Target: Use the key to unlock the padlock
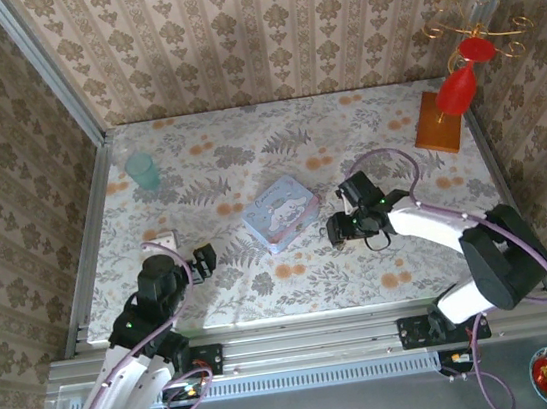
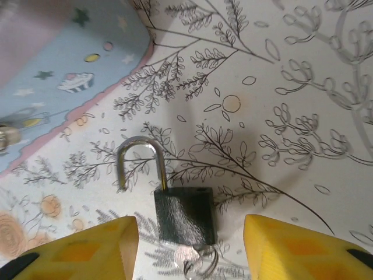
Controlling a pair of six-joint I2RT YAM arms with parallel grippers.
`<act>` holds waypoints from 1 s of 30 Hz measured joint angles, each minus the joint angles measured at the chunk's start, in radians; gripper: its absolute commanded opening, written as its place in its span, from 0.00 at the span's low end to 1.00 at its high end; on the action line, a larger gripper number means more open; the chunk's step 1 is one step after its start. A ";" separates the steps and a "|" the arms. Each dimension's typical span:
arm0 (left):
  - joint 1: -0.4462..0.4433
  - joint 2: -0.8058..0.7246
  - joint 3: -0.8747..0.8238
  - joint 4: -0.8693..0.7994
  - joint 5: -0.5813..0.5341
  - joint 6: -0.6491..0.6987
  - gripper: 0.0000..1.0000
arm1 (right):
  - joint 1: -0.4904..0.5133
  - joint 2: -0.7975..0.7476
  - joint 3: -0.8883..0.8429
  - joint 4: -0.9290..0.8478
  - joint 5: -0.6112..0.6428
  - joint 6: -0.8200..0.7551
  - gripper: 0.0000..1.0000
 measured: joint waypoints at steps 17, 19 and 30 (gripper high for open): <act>0.013 0.237 0.010 0.325 -0.377 0.212 1.00 | -0.041 -0.451 -0.006 -0.051 0.322 -0.100 0.86; 0.013 0.311 0.027 0.374 -0.423 0.261 1.00 | -0.045 -0.482 -0.028 -0.024 0.381 -0.132 0.87; 0.108 0.406 0.050 0.548 -0.478 0.425 1.00 | -0.081 -0.554 -0.094 0.038 0.552 -0.239 0.91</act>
